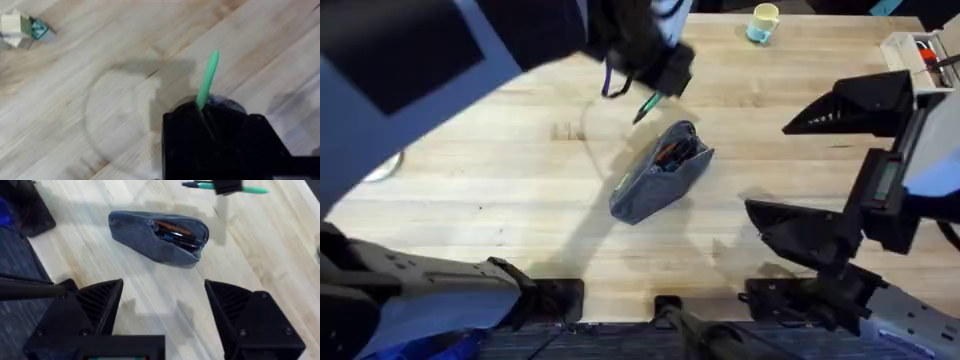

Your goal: Unzip the bag, pick up the pens from the table one at a time and place them inside, then zip the bag closed.

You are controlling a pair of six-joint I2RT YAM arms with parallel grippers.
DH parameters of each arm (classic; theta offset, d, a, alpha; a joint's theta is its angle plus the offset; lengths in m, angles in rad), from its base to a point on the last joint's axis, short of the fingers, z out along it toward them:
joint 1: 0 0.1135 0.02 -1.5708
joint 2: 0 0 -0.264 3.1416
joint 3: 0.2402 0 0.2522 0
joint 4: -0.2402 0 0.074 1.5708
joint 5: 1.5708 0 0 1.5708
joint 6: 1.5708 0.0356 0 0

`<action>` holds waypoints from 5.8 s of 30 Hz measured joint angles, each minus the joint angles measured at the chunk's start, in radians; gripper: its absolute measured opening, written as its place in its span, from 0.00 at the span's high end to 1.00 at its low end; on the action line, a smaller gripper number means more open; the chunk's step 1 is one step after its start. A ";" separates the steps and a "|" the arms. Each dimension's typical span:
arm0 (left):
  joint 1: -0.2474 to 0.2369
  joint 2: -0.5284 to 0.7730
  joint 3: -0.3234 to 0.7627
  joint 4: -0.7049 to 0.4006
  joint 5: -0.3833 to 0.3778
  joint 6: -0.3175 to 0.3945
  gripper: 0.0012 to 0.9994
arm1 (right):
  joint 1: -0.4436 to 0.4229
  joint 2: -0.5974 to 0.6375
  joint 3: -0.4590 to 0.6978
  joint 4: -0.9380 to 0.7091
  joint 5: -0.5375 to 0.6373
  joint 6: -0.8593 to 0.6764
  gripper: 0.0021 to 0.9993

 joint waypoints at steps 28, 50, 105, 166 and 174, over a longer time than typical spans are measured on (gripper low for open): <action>-0.164 0.233 0.052 -0.061 -0.016 -0.199 0.96 | 0.000 0.000 0.000 -0.008 0.000 0.008 0.00; -0.164 0.256 0.054 -0.248 -0.047 -0.059 0.01 | 0.000 0.000 0.000 -0.008 0.000 0.008 0.00; 0.072 -0.386 -0.157 -0.373 -0.049 0.347 0.01 | 0.000 0.000 0.000 -0.008 0.008 0.003 0.00; 0.683 -0.530 -0.410 -0.401 0.504 1.186 0.01 | -0.443 0.574 0.000 0.096 -0.843 -0.166 0.00; 0.686 -0.530 -0.410 -0.405 0.504 1.192 0.01 | -0.443 0.787 0.000 0.095 -0.954 -0.303 0.00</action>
